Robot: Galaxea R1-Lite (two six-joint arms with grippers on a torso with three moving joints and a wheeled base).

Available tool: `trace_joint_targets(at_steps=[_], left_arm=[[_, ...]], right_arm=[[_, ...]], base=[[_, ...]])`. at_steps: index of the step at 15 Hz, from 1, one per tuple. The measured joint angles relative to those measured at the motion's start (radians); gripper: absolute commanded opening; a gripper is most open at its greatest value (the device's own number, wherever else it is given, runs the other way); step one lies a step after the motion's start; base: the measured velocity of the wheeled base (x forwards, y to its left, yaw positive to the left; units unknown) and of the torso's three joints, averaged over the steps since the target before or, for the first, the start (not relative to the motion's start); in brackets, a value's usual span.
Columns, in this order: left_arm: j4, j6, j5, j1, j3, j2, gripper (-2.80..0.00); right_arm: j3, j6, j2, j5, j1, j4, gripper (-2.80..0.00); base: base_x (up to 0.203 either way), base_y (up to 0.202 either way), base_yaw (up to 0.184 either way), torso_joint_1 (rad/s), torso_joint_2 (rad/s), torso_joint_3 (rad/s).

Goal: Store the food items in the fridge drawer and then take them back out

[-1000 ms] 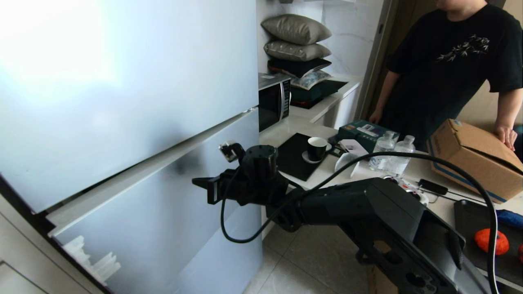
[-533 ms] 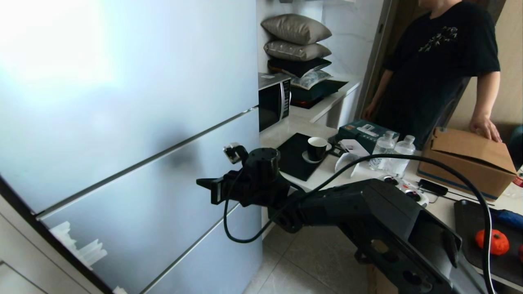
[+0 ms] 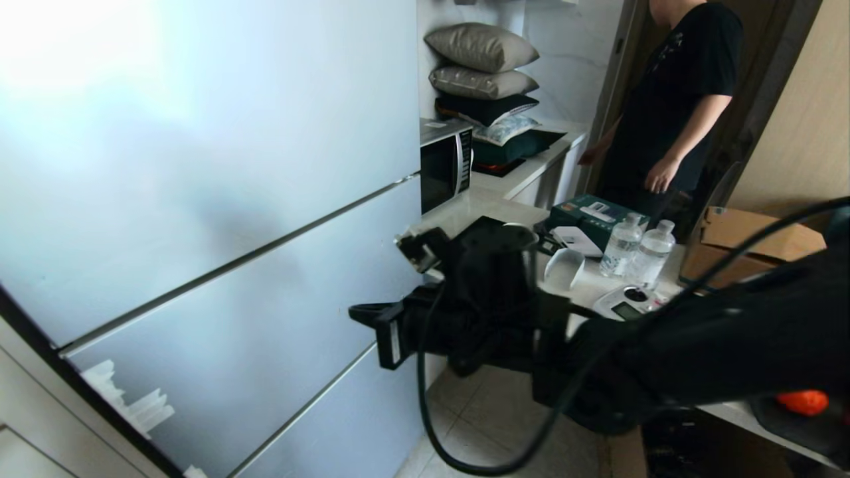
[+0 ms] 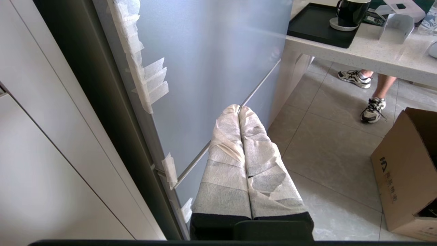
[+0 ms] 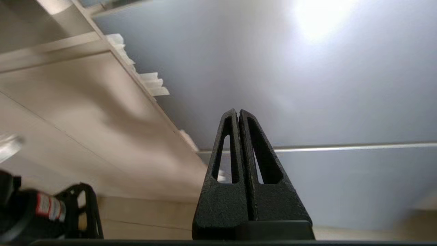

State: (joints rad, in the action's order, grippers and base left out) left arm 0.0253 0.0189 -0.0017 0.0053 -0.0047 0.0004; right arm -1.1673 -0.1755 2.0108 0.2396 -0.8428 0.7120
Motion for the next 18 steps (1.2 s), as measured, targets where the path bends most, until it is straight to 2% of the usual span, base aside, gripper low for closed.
trace_joint_targets(at_steps=[2,3,5,9,12,14,16,18], left_arm=[[0.0,0.001,0.0,0.0,0.0,0.0,-2.8],[0.0,0.0,0.0,0.0,0.0,0.0,-2.8],[0.0,0.0,0.0,0.0,0.0,0.0,-2.8],[0.0,0.0,0.0,0.0,0.0,0.0,-2.8],[0.0,0.0,0.0,0.0,0.0,0.0,-2.8],[0.0,0.0,0.0,0.0,0.0,0.0,-2.8],[0.0,-0.001,0.0,0.0,0.0,0.0,-2.8],[0.0,0.0,0.0,0.0,0.0,0.0,-2.8]], right_arm=[[0.204,0.07,-0.257,-0.104,0.043,-0.025,-2.8],[0.293,0.108,-0.392,-0.143,0.098,-0.061,-2.8],[0.457,0.176,-0.692,-0.189,0.262,-0.172,-2.8],[0.823,0.262,-1.312,-0.231,0.53,-0.451,-2.8],[1.072,0.236,-1.6,-0.235,0.653,-0.619,-2.8],[1.139,0.228,-1.68,-0.234,0.721,-0.718,-2.8],[1.156,0.236,-1.739,-0.231,0.788,-0.722,-2.8],[1.161,0.27,-1.836,-0.209,0.822,-0.72,-2.8]], base=[[0.0,0.0,0.0,0.0,0.0,0.0],[0.0,0.0,0.0,0.0,0.0,0.0],[0.0,0.0,0.0,0.0,0.0,0.0],[0.0,0.0,0.0,0.0,0.0,0.0],[0.0,0.0,0.0,0.0,0.0,0.0],[0.0,0.0,0.0,0.0,0.0,0.0],[0.0,0.0,0.0,0.0,0.0,0.0],[0.0,0.0,0.0,0.0,0.0,0.0]])
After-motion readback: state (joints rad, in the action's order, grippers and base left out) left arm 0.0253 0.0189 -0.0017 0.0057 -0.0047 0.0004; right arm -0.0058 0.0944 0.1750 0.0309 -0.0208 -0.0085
